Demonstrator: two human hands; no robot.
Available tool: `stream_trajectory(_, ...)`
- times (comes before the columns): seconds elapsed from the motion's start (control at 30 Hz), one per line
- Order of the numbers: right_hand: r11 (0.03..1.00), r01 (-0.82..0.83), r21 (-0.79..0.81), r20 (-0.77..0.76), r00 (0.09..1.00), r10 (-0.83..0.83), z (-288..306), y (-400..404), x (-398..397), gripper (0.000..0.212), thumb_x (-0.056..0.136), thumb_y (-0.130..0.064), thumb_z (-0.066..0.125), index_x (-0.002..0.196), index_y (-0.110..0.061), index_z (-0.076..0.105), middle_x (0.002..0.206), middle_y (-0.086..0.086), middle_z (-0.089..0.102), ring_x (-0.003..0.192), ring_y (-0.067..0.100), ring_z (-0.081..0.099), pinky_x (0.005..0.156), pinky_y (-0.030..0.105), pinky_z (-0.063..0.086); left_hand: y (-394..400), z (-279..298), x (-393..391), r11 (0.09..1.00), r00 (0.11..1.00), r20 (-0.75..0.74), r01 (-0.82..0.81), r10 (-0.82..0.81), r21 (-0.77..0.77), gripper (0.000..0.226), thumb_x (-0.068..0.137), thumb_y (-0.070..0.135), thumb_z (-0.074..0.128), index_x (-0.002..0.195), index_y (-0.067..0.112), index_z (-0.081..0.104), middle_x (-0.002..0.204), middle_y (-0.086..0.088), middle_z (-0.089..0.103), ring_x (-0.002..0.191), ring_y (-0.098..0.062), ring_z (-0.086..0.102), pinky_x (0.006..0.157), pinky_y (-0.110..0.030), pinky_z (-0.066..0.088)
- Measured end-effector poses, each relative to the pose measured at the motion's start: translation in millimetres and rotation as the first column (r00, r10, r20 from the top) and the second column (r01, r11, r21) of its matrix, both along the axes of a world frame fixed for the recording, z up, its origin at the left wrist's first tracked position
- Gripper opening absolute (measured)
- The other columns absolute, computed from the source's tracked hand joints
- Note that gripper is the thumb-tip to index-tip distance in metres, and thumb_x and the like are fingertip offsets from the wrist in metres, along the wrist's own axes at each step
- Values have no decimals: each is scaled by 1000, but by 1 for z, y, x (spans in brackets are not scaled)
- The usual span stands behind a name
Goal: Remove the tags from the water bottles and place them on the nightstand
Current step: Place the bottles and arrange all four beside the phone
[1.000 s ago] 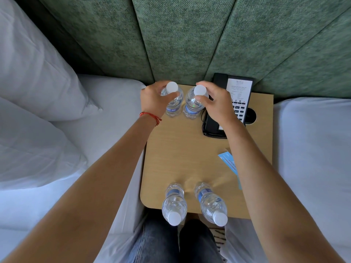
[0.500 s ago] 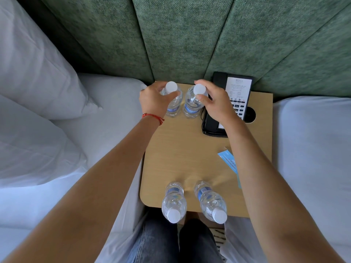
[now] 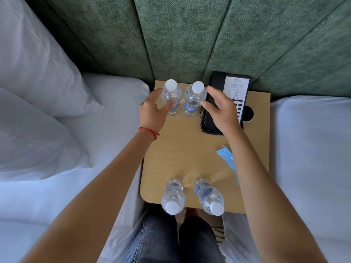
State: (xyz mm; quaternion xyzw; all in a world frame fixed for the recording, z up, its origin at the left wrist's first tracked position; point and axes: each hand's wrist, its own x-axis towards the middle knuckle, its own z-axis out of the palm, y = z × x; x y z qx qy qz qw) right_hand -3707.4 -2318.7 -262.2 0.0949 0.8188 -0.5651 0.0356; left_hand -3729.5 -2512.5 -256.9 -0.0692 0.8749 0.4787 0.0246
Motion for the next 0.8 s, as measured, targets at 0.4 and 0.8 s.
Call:
stream_trajectory(0.4, 998, -2, -68, -28, 1000, 0, 46, -7, 124, 39, 85, -27, 65, 122, -16, 58, 122, -3, 62, 119, 8, 54, 104, 30, 40, -9, 38, 132, 981, 987, 71, 132, -143, 141, 41, 77, 21, 72, 115, 11, 61, 114, 7, 59, 107, -13, 58, 92, -29, 48)
stream_trajectory(0.8, 997, -70, 37, 121, 991, 65, 29, 0, 238, 48, 75, -39, 70, 117, -17, 63, 118, -12, 63, 113, -6, 53, 95, 6, 35, -34, 22, 227, 975, 952, 221, 194, -213, 107, 41, 73, 21, 75, 112, 18, 64, 111, 10, 61, 104, -12, 59, 94, -26, 44)
